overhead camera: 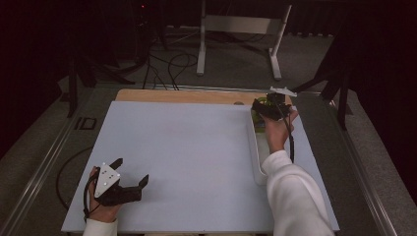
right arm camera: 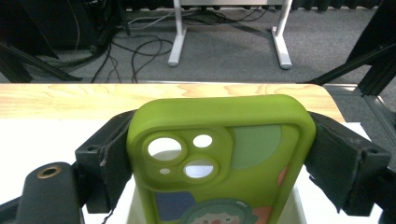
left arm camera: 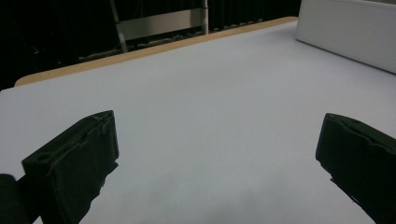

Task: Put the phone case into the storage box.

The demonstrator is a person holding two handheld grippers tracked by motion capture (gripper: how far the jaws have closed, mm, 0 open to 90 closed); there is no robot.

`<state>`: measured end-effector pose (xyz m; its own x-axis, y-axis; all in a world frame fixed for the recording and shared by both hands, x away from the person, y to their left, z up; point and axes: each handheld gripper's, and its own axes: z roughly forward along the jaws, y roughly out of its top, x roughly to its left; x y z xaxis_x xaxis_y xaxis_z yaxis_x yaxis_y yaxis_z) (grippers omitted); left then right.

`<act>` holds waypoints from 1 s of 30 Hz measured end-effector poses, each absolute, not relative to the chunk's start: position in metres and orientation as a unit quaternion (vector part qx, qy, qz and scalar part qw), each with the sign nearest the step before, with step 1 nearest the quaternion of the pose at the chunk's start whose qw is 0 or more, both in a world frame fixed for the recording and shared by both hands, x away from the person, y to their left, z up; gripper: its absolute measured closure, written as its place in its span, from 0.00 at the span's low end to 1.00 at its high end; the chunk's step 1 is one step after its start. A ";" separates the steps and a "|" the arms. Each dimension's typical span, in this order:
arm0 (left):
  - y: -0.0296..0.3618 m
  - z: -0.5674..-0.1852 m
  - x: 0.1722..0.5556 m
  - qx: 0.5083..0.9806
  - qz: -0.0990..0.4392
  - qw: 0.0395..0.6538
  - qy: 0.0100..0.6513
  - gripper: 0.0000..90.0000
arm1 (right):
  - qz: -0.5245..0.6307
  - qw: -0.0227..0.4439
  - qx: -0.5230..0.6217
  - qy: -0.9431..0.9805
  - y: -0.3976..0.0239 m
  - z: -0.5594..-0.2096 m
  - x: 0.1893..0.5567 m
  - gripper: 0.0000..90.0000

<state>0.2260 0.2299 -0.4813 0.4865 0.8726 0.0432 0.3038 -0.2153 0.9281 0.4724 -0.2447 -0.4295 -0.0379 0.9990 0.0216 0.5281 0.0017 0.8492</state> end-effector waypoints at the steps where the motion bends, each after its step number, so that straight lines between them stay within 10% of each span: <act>1: 0.230 -0.481 0.226 0.719 0.299 0.475 0.409 0.00 | 0.353 0.331 0.610 0.628 -0.244 -0.430 0.473 0.18; 30: 0.230 -0.481 0.226 0.719 0.300 0.474 0.410 0.00 | 0.360 0.326 0.623 0.613 -0.244 -0.435 0.475 0.10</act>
<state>0.2257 0.2301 -0.4810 0.4844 0.8738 0.0431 0.3051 -0.2149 0.9278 0.4750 -0.2440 -0.4354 -0.0100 0.9988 0.0488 0.5292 -0.0361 0.8477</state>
